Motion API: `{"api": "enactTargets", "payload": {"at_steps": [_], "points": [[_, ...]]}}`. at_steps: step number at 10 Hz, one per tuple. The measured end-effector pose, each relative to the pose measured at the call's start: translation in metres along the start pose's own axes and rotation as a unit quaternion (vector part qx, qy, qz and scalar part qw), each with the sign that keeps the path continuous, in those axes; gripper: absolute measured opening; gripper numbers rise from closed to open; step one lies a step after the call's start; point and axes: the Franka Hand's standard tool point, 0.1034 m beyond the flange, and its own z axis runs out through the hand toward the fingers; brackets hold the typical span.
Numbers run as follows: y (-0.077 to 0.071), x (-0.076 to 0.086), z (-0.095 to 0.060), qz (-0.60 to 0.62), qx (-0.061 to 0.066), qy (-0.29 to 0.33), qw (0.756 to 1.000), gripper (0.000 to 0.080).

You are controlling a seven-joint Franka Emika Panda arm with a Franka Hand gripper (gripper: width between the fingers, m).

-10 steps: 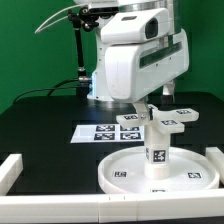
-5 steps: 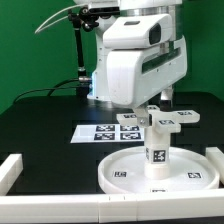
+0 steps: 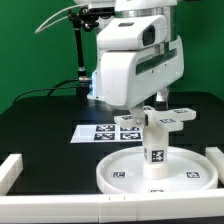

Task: Assemble round table

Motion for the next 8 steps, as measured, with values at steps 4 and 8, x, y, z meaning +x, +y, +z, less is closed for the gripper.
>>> {"api": "enactTargets", "payload": {"at_steps": [4, 8], "points": [[-0.0013, -0.0013, 0.0005, 0.093, 0.005, 0.0, 0.996, 0.0437], [-0.0013, -0.0022, 0.0008, 0.297, 0.021, 0.023, 0.954, 0.0437]]}}
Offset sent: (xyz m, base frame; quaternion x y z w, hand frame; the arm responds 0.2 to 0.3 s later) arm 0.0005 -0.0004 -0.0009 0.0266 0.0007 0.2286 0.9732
